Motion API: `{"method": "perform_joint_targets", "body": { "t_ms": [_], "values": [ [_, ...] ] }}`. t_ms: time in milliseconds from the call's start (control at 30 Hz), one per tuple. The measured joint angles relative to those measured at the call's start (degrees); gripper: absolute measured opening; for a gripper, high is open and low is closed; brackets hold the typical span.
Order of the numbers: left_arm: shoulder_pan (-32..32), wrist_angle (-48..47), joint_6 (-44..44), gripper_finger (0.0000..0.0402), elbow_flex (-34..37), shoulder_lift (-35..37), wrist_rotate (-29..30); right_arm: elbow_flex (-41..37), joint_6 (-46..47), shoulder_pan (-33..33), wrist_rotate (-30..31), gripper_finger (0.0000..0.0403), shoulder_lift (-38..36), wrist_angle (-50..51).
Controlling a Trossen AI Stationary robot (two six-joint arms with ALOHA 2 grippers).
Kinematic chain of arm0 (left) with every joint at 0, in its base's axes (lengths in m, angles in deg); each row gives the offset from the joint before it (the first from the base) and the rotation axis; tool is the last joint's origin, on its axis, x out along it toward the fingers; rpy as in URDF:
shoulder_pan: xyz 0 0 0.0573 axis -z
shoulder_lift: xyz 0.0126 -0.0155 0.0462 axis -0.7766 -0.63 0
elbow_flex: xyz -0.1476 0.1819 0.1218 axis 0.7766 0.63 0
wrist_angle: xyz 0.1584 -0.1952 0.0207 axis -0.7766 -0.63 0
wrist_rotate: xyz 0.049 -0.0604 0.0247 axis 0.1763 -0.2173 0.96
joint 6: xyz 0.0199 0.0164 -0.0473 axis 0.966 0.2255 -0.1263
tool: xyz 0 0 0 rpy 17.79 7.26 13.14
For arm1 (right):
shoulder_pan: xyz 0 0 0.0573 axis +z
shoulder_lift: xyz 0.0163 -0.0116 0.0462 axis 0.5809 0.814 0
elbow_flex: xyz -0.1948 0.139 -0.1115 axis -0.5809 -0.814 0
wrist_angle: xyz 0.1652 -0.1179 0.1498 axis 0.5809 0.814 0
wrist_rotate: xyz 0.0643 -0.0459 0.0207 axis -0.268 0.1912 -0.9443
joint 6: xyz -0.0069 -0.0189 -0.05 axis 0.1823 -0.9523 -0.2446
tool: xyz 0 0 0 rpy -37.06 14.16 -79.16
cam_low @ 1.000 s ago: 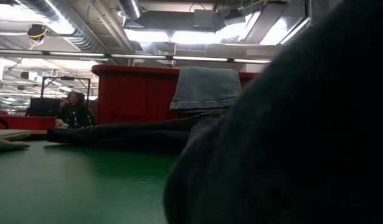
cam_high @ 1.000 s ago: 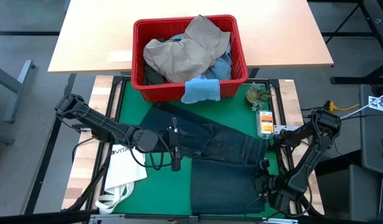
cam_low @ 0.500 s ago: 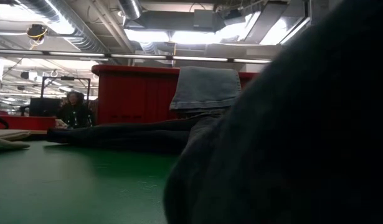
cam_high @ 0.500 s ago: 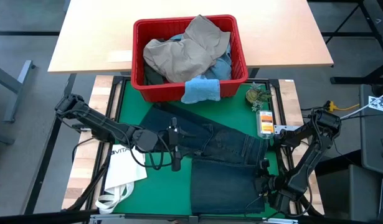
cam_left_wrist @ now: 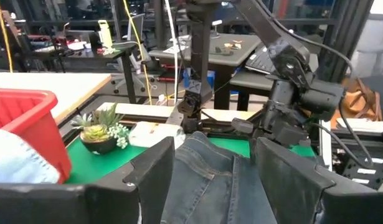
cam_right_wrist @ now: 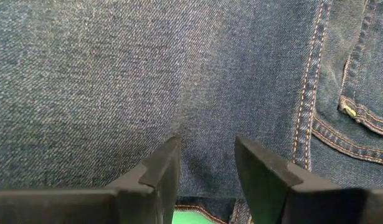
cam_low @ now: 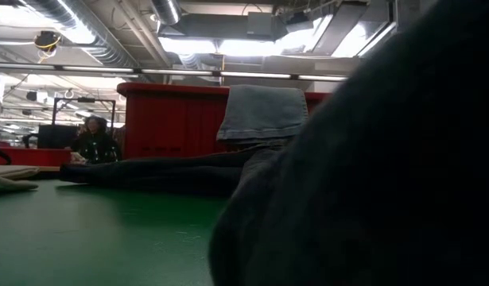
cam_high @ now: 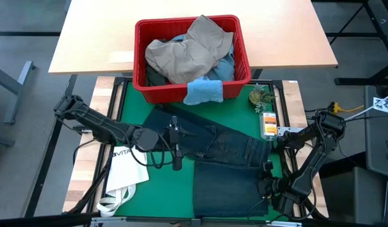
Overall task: Fold Laundry from Bin
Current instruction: Fold the dark blue pants
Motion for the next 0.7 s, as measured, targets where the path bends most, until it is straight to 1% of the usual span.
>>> {"method": "perform_joint_targets", "body": {
  "t_ms": [67,133,300,400,500,567,633,700],
  "values": [
    [-1.2,-4.7,-3.2,0.0221,0.0,2.9,0.0,0.0,0.0,0.0,-0.1,0.0154,0.0,0.0],
    [-3.1,-11.7,-7.6,0.0221,0.0,6.2,0.0,0.0,0.0,0.0,-0.1,0.0154,0.0,0.0],
    [-8.9,-36.5,-22.4,0.0221,0.0,13.3,0.1,0.0,0.0,0.0,-0.1,0.0154,0.0,0.0],
    [-11.8,-51.6,-31.9,0.0221,0.0,15.2,0.0,0.0,0.0,0.0,-0.4,0.0154,0.0,0.0],
    [-13.7,-63.9,-39.8,0.0221,0.0,15.1,-0.3,0.0,-0.1,0.0,-2.2,0.0154,0.0,0.1],
    [-14.7,-69.7,-43.7,0.0221,0.0,14.8,-1.2,0.0,-0.2,0.0,-3.5,0.0154,0.0,0.2],
    [-15.6,-72.9,-46.5,0.0221,1.4,14.5,-1.8,0.1,-0.1,0.0,-4.6,0.0154,0.0,0.2],
    [-16.5,-73.5,-48.5,0.0221,4.0,14.4,-3.0,0.8,-0.2,0.0,-5.1,0.0154,0.0,1.0]
  ]
}}
